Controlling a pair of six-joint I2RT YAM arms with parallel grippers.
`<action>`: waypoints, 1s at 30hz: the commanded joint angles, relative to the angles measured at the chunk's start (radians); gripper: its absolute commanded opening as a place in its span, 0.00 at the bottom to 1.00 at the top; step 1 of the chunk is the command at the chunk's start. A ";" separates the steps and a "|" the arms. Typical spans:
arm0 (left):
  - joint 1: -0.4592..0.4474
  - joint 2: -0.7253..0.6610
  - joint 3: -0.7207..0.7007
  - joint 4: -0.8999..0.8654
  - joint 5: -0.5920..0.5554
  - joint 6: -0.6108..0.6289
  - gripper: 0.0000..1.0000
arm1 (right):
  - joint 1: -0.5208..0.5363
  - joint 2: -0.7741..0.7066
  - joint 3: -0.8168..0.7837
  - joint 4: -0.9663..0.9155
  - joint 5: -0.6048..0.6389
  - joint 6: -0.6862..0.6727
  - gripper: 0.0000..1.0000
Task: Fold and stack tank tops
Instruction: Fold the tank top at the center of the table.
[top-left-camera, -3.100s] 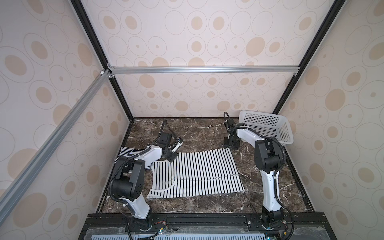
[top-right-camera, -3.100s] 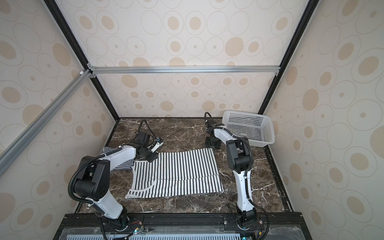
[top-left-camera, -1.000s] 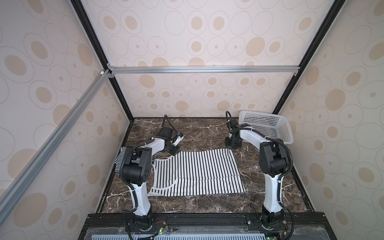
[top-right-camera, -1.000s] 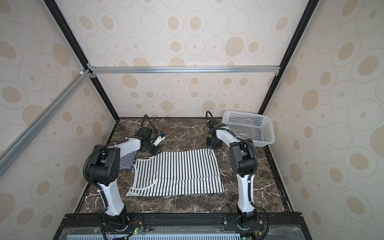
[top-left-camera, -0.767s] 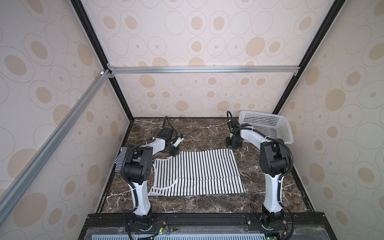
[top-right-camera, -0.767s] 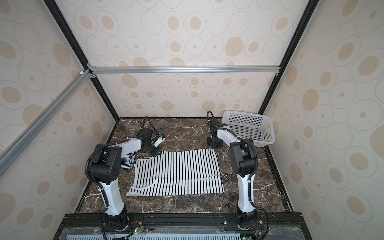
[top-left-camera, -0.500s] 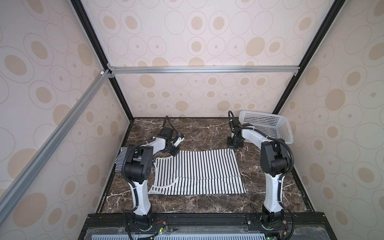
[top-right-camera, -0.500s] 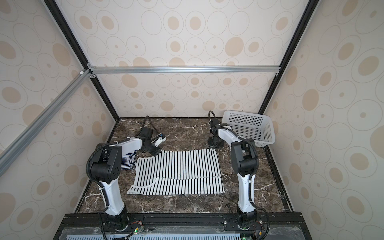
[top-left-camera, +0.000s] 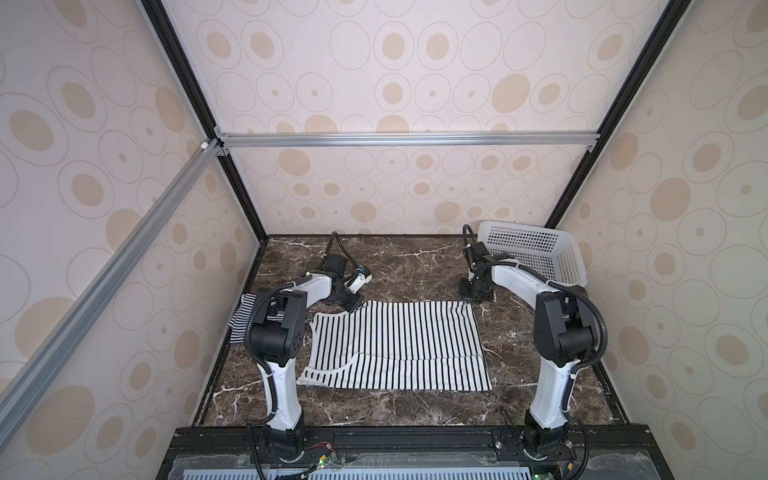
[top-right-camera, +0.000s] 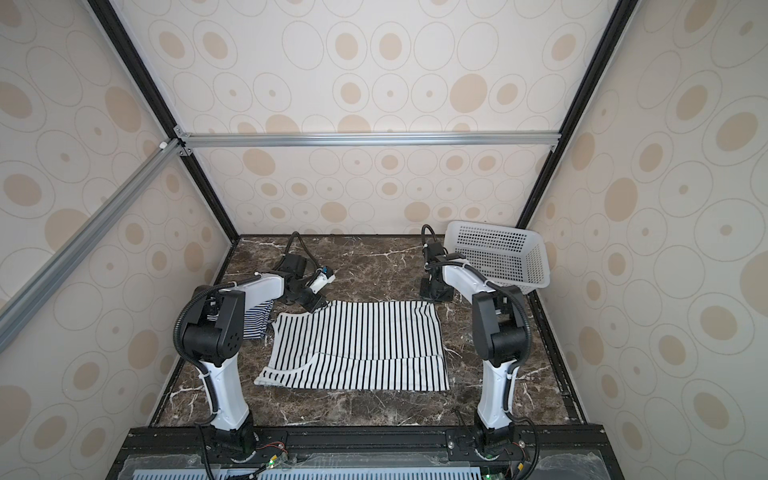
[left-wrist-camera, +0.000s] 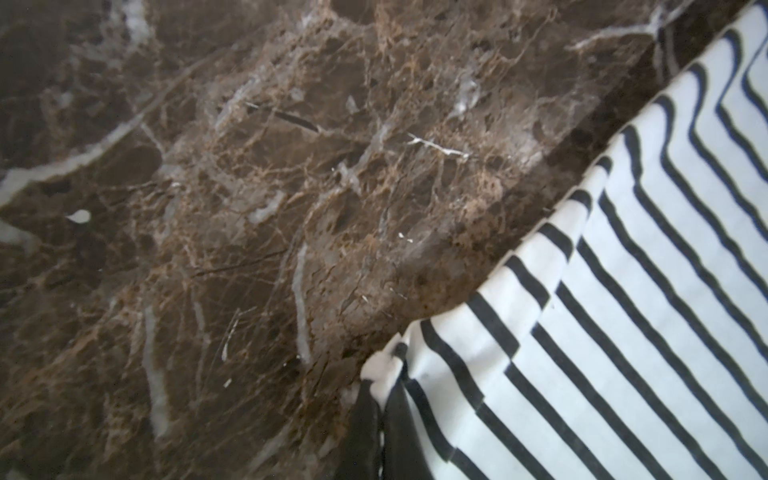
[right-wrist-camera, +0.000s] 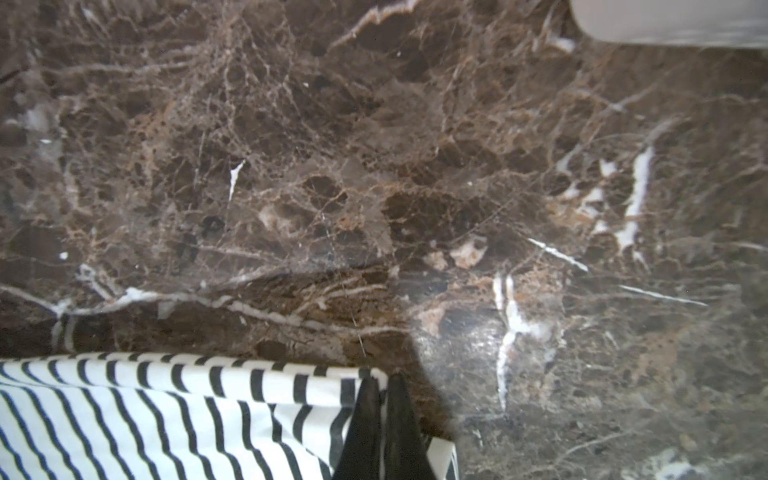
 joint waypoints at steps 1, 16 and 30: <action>0.006 -0.068 -0.008 -0.005 0.014 0.018 0.00 | -0.006 -0.073 -0.064 0.038 0.020 0.019 0.00; 0.005 -0.352 -0.290 0.136 0.017 0.006 0.00 | -0.014 -0.227 -0.272 0.150 -0.044 0.026 0.00; 0.005 -0.522 -0.471 0.126 0.040 0.032 0.00 | -0.026 -0.397 -0.458 0.244 -0.099 0.029 0.00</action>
